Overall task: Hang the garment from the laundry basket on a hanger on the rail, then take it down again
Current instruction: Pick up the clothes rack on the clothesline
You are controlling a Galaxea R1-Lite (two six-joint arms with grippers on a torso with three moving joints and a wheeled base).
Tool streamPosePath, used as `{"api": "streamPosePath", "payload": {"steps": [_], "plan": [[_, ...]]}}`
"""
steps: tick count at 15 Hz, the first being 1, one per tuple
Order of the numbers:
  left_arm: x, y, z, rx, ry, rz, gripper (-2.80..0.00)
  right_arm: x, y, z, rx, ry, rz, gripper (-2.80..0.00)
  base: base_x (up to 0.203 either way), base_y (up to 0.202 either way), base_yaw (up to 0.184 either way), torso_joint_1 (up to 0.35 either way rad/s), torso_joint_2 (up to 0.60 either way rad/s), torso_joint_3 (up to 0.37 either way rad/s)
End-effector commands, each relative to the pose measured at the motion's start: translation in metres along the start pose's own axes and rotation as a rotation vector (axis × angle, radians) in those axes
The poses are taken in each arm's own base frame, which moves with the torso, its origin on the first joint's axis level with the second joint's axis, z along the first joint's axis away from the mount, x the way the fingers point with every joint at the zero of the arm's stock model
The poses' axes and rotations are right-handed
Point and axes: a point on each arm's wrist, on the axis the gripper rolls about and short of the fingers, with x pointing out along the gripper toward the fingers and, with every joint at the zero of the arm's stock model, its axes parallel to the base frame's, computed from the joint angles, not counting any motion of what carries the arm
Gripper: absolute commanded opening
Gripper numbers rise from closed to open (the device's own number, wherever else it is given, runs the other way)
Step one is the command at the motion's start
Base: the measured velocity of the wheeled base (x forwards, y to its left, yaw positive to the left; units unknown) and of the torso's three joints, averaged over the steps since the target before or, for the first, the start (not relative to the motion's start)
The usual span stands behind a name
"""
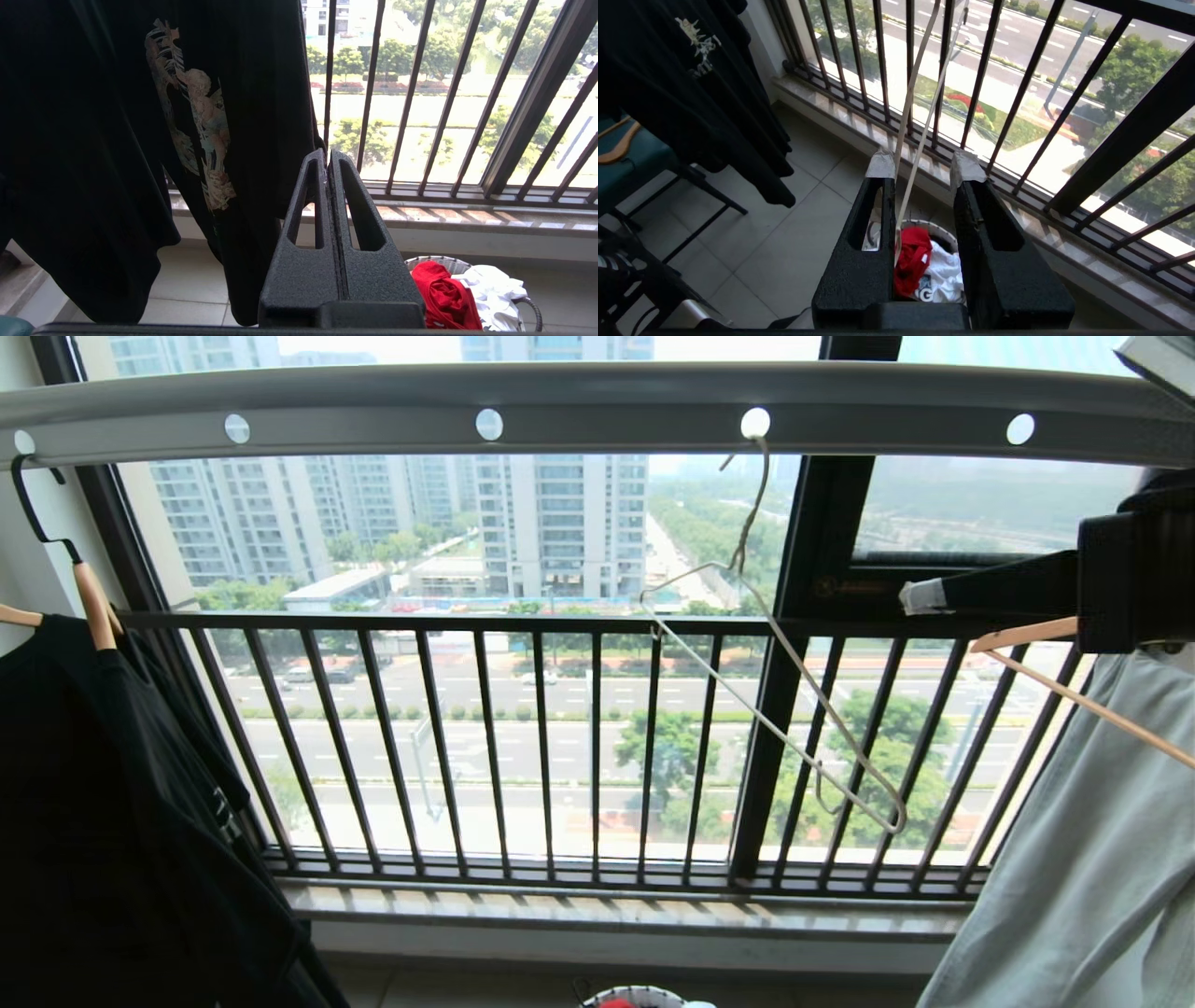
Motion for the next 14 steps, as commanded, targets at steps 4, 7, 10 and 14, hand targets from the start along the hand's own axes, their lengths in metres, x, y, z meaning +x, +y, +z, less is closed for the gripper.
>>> {"api": "streamPosePath", "payload": {"steps": [4, 7, 10, 14], "plan": [[0.000, 0.000, 0.000, 0.000, 0.001, 0.001, -2.80, 0.060, 0.008, -0.001, -0.045, 0.095, -0.091, 0.00, 0.000, 0.000, 0.000, 0.000, 0.00, 0.000], [0.000, 0.000, 0.000, 0.000, 0.001, 0.001, -2.80, 0.067, 0.021, -0.002, -0.070, 0.103, -0.081, 0.00, 0.000, 0.000, 0.000, 0.000, 0.00, 0.000], [0.000, 0.000, 0.000, 0.000, 0.001, 0.000, -2.80, 0.091, 0.027, -0.011, -0.101, 0.152, -0.150, 0.00, 0.000, 0.000, 0.000, 0.000, 0.00, 0.000], [0.000, 0.000, 0.000, 0.000, 0.001, 0.000, -2.80, 0.114, 0.025, -0.021, -0.118, 0.205, -0.205, 0.00, 0.000, 0.000, 0.000, 0.000, 0.00, 0.000]]}}
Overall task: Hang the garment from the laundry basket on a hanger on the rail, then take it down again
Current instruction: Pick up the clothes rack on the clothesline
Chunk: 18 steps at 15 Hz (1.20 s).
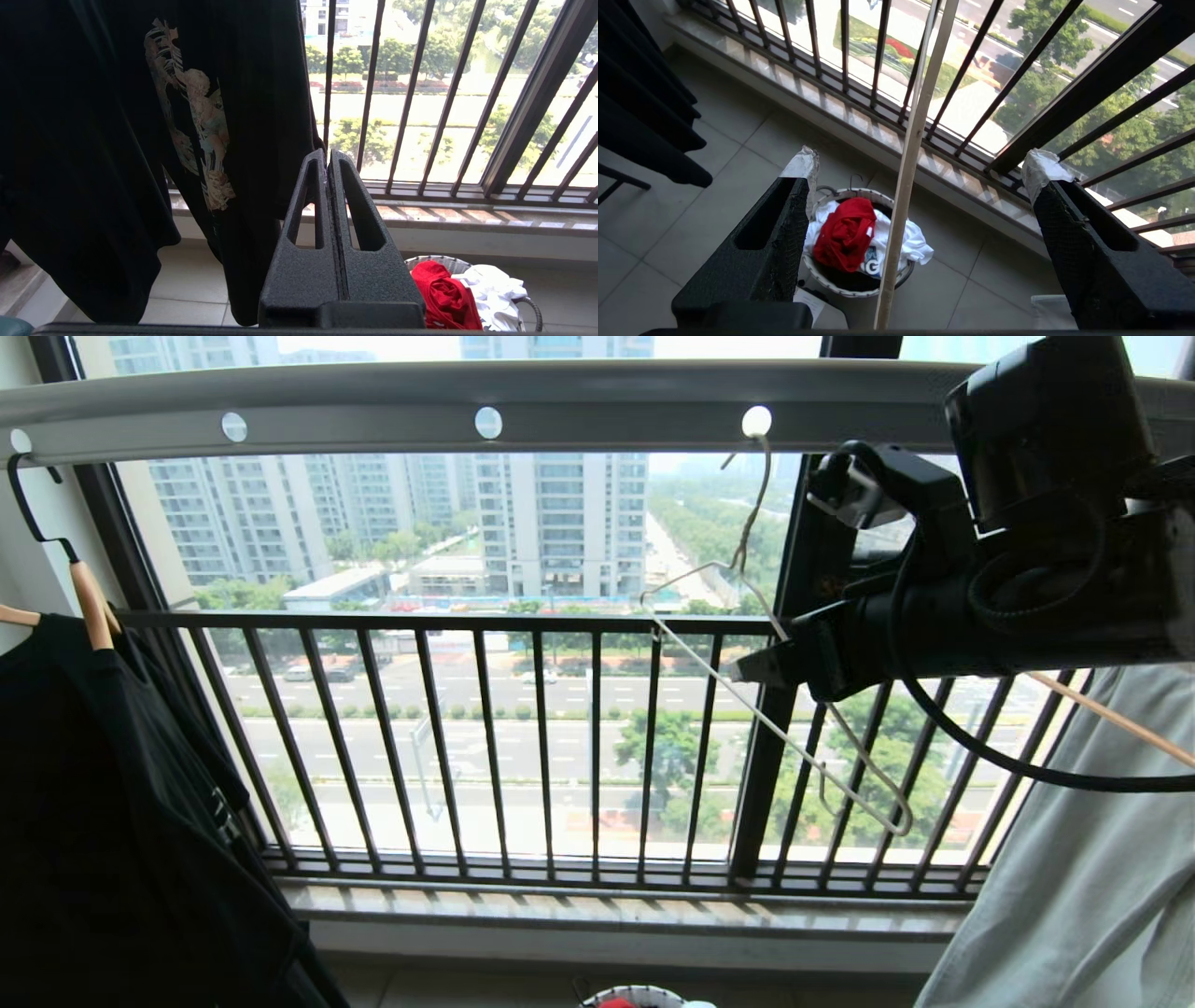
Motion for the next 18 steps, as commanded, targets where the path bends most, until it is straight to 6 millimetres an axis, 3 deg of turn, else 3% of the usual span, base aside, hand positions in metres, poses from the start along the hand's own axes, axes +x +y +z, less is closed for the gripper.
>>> {"api": "streamPosePath", "payload": {"steps": [1, 9, 10, 18], "plan": [[0.000, 0.000, 0.000, -0.001, 0.001, 0.000, -2.80, 0.017, 0.003, -0.006, -0.011, 0.047, -0.018, 0.00, 0.000, 0.000, 0.000, 0.000, 0.00, 0.000], [0.000, 0.000, 0.000, -0.001, 0.001, 0.001, -2.80, 0.041, 0.002, -0.008, -0.054, 0.087, -0.059, 0.00, 0.000, 0.000, 0.000, 0.000, 0.00, 0.000], [0.000, 0.000, 0.000, -0.001, 0.001, 0.000, -2.80, 0.041, 0.002, -0.007, -0.054, 0.081, -0.060, -2.80, 0.000, 0.000, 0.000, 0.000, 0.00, 0.000], [0.000, 0.000, 0.000, -0.001, 0.001, 0.000, -2.80, 0.040, 0.001, -0.005, -0.066, 0.076, -0.088, -2.80, 0.000, 0.000, 0.000, 0.000, 0.00, 0.000]]}}
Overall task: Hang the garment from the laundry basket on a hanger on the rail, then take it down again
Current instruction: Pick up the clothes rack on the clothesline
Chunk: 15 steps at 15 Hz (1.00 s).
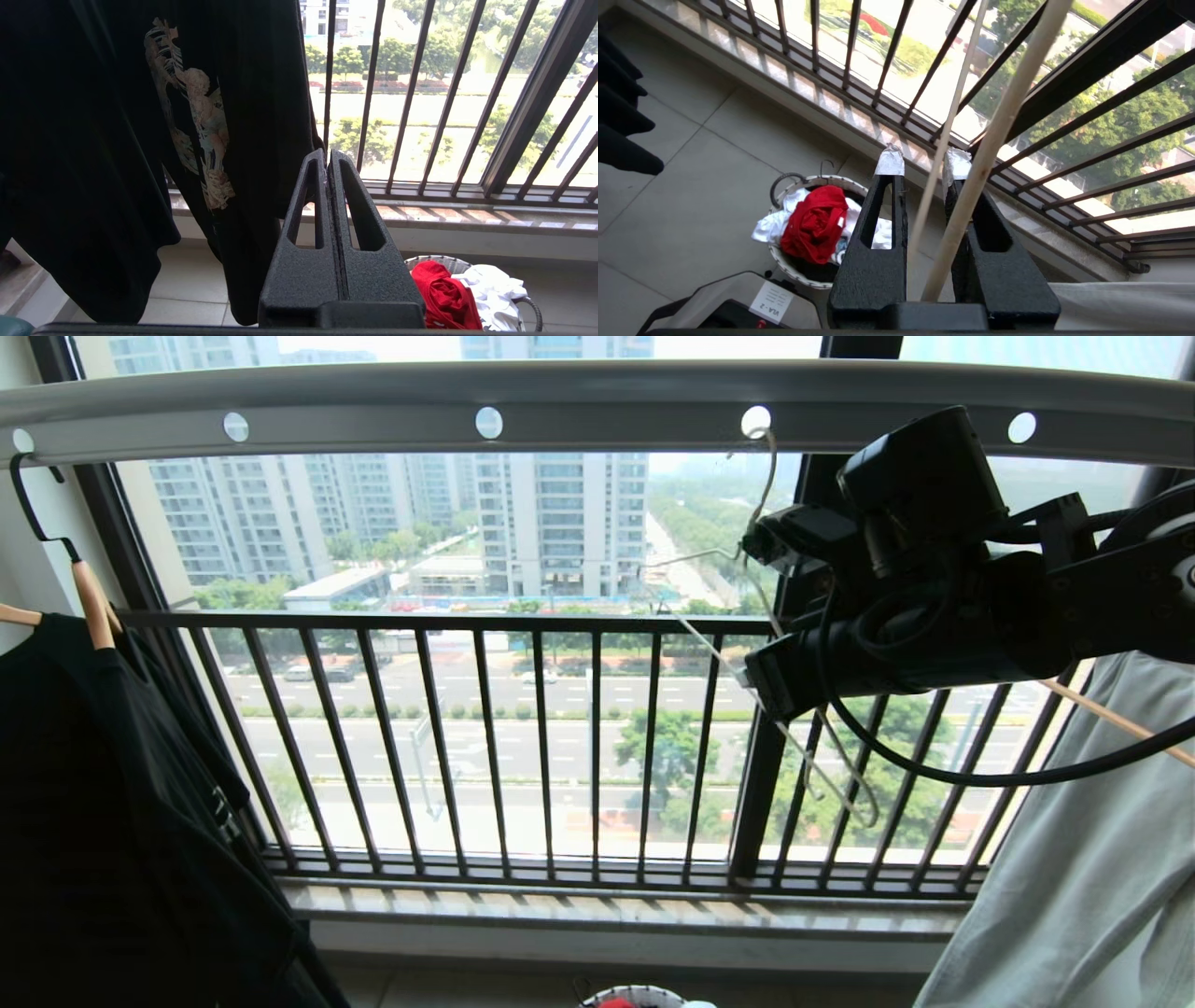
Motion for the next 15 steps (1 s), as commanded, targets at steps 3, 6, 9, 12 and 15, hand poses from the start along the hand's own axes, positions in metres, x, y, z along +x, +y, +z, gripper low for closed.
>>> {"api": "streamPosePath", "payload": {"steps": [3, 6, 9, 12, 15], "plan": [[0.000, 0.000, 0.000, 0.000, 0.001, 0.000, -2.80, -0.004, -0.001, 0.000, 0.003, -0.004, -0.011, -2.80, 0.000, 0.000, 0.000, 0.000, 0.00, 0.000], [0.000, 0.000, 0.000, 0.000, 0.001, -0.001, -2.80, -0.007, -0.002, 0.000, 0.004, -0.009, -0.016, -2.80, 0.000, 0.000, 0.000, 0.000, 0.00, 0.000], [0.000, 0.000, 0.000, 0.000, 0.001, 0.000, -2.80, -0.014, -0.004, -0.001, 0.009, -0.015, -0.016, -2.80, 0.000, 0.000, 0.000, 0.000, 0.00, 0.000], [0.000, 0.000, 0.000, 0.000, 0.001, -0.001, -2.80, -0.026, -0.007, -0.001, 0.013, -0.033, -0.015, -2.80, 0.000, 0.000, 0.000, 0.000, 0.00, 0.000], [0.000, 0.000, 0.000, 0.000, 0.001, 0.001, -2.80, -0.040, -0.010, -0.003, 0.017, -0.052, -0.014, -2.80, 0.000, 0.000, 0.000, 0.000, 0.00, 0.000]]}}
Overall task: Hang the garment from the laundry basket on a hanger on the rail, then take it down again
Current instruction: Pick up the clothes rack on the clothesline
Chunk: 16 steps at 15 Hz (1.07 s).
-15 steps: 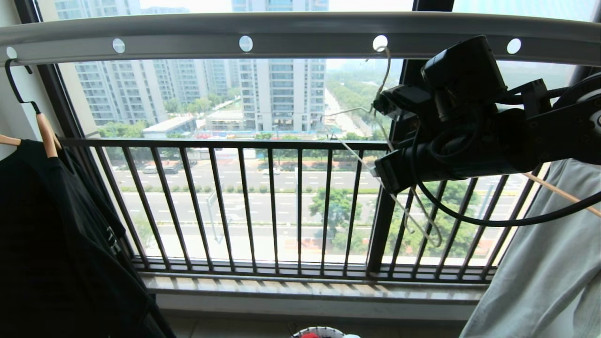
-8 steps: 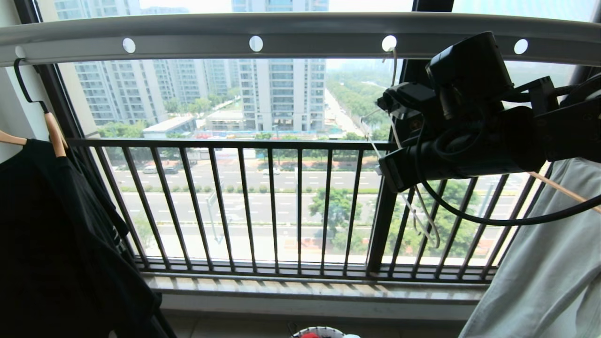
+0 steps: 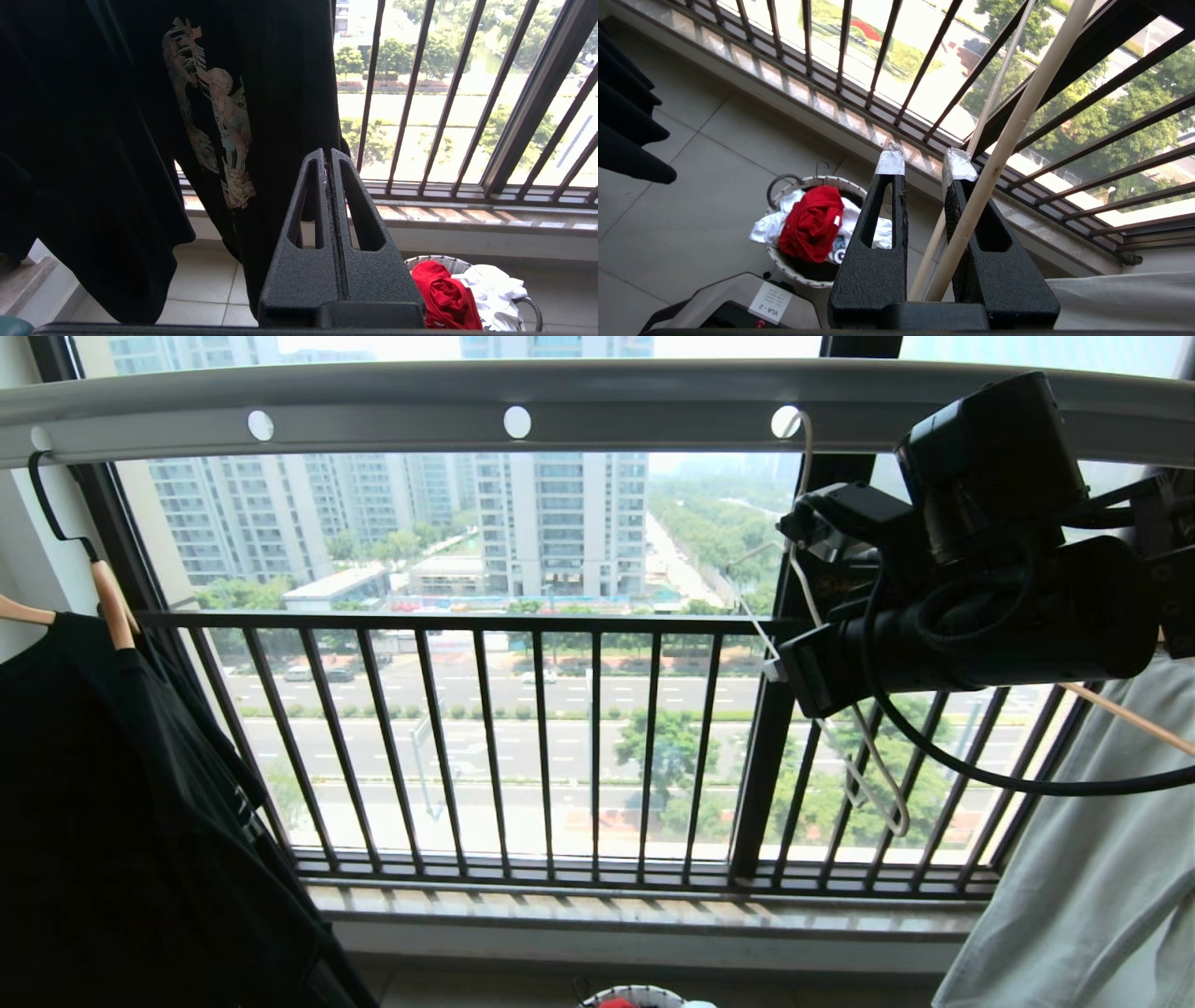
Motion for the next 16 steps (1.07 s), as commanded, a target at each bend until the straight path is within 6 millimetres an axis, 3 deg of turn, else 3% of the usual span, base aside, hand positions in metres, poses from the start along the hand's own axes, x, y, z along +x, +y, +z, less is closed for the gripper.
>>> {"api": "streamPosePath", "payload": {"steps": [1, 10, 16], "plan": [[0.000, 0.000, 0.000, 0.000, 0.001, 0.001, -2.80, -0.019, -0.004, 0.000, 0.006, -0.030, 0.001, -2.80, 0.000, 0.000, 0.000, 0.000, 0.00, 0.000], [0.000, 0.000, 0.000, 0.000, 0.001, 0.000, -2.80, -0.052, -0.007, 0.003, 0.021, -0.131, 0.024, -2.80, 0.000, 0.000, 0.000, 0.000, 0.00, 0.000], [0.000, 0.000, 0.000, 0.000, 0.001, 0.001, -2.80, -0.085, -0.002, 0.006, 0.020, -0.224, 0.076, -2.80, 0.000, 0.000, 0.000, 0.000, 0.00, 0.000]]}}
